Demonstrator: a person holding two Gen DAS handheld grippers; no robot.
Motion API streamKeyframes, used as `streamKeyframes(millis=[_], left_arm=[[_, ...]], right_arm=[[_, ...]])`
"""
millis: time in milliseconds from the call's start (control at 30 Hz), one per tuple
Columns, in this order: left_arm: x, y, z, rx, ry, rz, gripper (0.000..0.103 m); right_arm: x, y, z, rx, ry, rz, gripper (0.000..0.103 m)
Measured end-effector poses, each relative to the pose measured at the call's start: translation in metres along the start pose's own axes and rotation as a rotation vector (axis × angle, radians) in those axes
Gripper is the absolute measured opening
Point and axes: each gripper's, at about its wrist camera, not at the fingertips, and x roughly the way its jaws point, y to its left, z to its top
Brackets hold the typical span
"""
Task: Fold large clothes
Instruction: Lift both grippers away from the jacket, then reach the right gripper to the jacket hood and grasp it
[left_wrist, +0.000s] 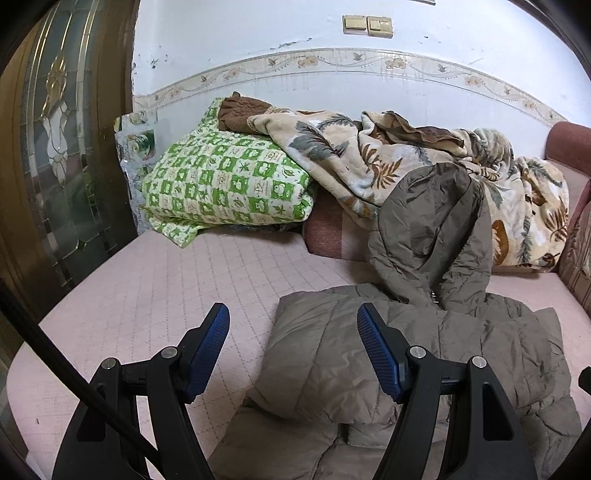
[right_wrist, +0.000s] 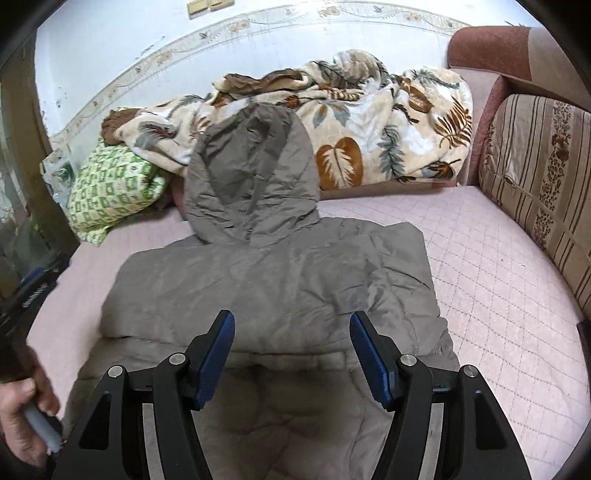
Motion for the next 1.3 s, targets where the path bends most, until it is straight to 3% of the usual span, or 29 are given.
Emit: streamKeyframes(millis=[167, 533, 700, 867, 1033, 1167, 1300], left_arm=[[0.000, 0.012, 0.005, -0.029, 0.001, -0.017, 0.071], [0.008, 0.038, 0.014, -0.106, 0.019, -0.026, 0.071], [0.015, 0.036, 0.011, -0.086, 0.040, -0.041, 0.071], [0.027, 0.017, 0.005, -0.001, 0.100, -0.136, 0.071], [0.058, -0.007, -0.017, 0.025, 0.274, -0.302, 0.073], [0.082, -0.023, -0.039, 0.105, 0.346, -0.256, 0.073], [0.091, -0.032, -0.047, 0.136, 0.349, -0.238, 0.073]], right_arm=[[-0.018, 0.023, 0.011, -0.049, -0.003, 0.013, 0.069], [-0.041, 0.070, 0.072, -0.109, -0.024, 0.104, 0.069], [-0.051, 0.081, 0.107, -0.132, -0.039, 0.121, 0.069], [-0.049, 0.086, 0.148, -0.183, -0.059, 0.070, 0.069], [-0.007, 0.081, 0.189, -0.205, -0.035, -0.007, 0.069], [0.046, 0.066, 0.217, -0.194, -0.005, -0.061, 0.069], [0.101, 0.049, 0.246, -0.148, 0.017, -0.069, 0.069]])
